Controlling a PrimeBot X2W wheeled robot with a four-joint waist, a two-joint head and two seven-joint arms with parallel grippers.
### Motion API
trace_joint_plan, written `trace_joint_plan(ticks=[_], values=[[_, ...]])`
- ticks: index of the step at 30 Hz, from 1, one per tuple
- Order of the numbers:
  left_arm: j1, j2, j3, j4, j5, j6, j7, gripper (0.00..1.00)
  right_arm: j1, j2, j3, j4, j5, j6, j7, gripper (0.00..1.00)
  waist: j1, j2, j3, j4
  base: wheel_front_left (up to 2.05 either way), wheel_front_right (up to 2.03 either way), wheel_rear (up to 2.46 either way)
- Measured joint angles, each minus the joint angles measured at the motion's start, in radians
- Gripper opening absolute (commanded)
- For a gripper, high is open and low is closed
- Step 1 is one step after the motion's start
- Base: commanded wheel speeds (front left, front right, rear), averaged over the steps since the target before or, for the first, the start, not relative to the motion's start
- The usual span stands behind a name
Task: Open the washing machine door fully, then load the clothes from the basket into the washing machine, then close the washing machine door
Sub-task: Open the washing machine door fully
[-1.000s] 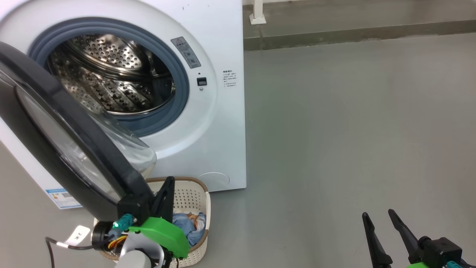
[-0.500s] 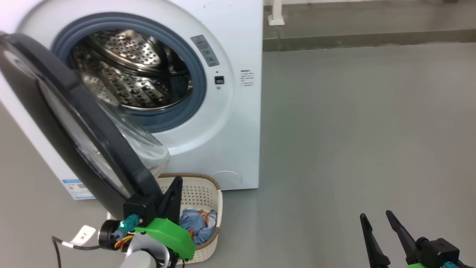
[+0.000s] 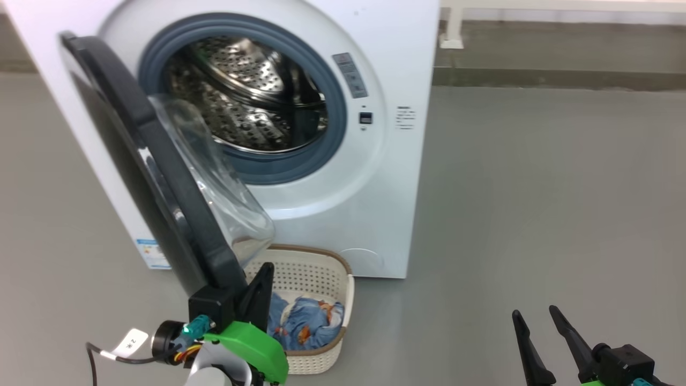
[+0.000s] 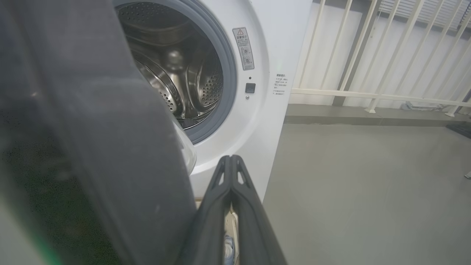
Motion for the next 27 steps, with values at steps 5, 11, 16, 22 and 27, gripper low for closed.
trace_joint_plan(ticks=[5, 11, 16, 22, 27], values=[[0.003, -0.001, -0.006, 0.007, 0.004, -0.008, 0.000, 0.00, 0.000, 0.007, 0.008, 0.002, 0.001, 0.000, 0.000, 1.00, 0.0000, 0.0000, -0.007, 0.045, 0.00, 0.00, 0.00], [0.017, 0.002, 0.002, 0.018, 0.007, -0.008, 0.000, 0.00, 0.001, 0.014, 0.013, 0.004, 0.001, 0.000, 0.000, 1.00, 0.0000, 0.0000, -0.013, 0.096, 0.00, 0.00, 0.00], [0.021, 0.006, 0.022, 0.024, 0.010, -0.008, 0.000, 0.00, 0.002, 0.022, 0.014, 0.005, 0.001, 0.000, 0.000, 1.00, 0.0000, 0.0000, -0.015, 0.126, 0.00, 0.00, 0.00], [0.030, 0.015, 0.059, 0.026, 0.018, -0.008, 0.000, 0.00, 0.003, 0.029, 0.017, 0.006, 0.001, 0.000, 0.000, 1.00, 0.0000, 0.0000, -0.017, 0.162, 0.00, 0.00, 0.00], [0.037, 0.017, 0.087, 0.025, 0.024, -0.008, 0.001, 0.00, 0.003, 0.030, 0.020, 0.007, 0.001, 0.000, 0.000, 1.00, 0.0000, 0.0000, -0.017, 0.187, 0.00, 0.00, 0.00]])
